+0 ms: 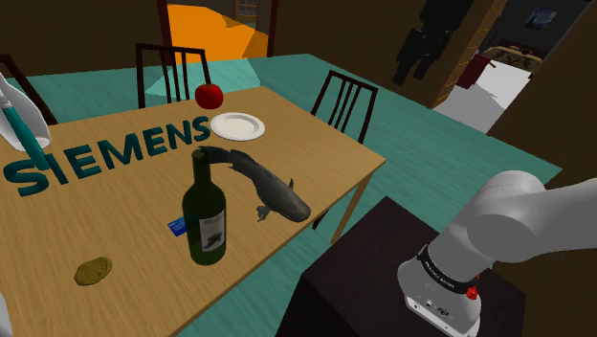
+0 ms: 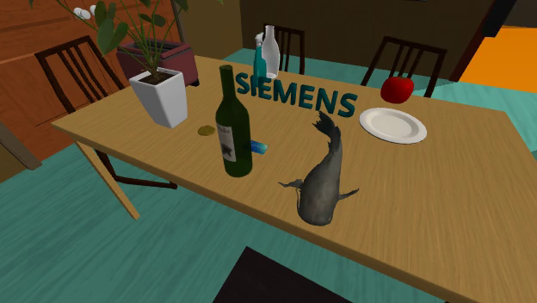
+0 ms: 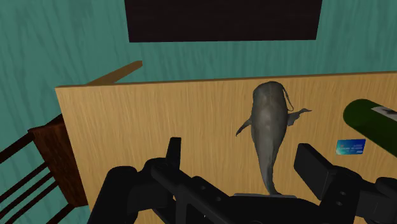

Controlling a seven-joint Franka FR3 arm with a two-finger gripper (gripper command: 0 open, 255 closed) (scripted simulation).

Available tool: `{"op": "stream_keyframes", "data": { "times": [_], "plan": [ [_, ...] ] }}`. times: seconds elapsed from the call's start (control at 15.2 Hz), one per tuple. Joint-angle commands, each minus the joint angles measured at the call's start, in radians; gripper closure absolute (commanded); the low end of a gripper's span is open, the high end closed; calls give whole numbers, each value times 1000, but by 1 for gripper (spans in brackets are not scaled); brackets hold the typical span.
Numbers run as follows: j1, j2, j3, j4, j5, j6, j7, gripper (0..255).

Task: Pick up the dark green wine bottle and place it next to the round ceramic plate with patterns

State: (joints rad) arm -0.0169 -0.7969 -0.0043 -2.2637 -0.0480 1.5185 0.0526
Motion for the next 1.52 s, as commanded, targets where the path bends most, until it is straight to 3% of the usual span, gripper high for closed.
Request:
{"op": "stream_keyframes", "data": {
  "times": [0.0, 0.79, 1.45],
  "plan": [
    [0, 0, 0, 0, 0, 0, 0, 0],
    [74, 173, 228, 0, 135, 183, 233, 0],
    [104, 424, 418, 124, 153, 328, 433, 0]
  ]
}}
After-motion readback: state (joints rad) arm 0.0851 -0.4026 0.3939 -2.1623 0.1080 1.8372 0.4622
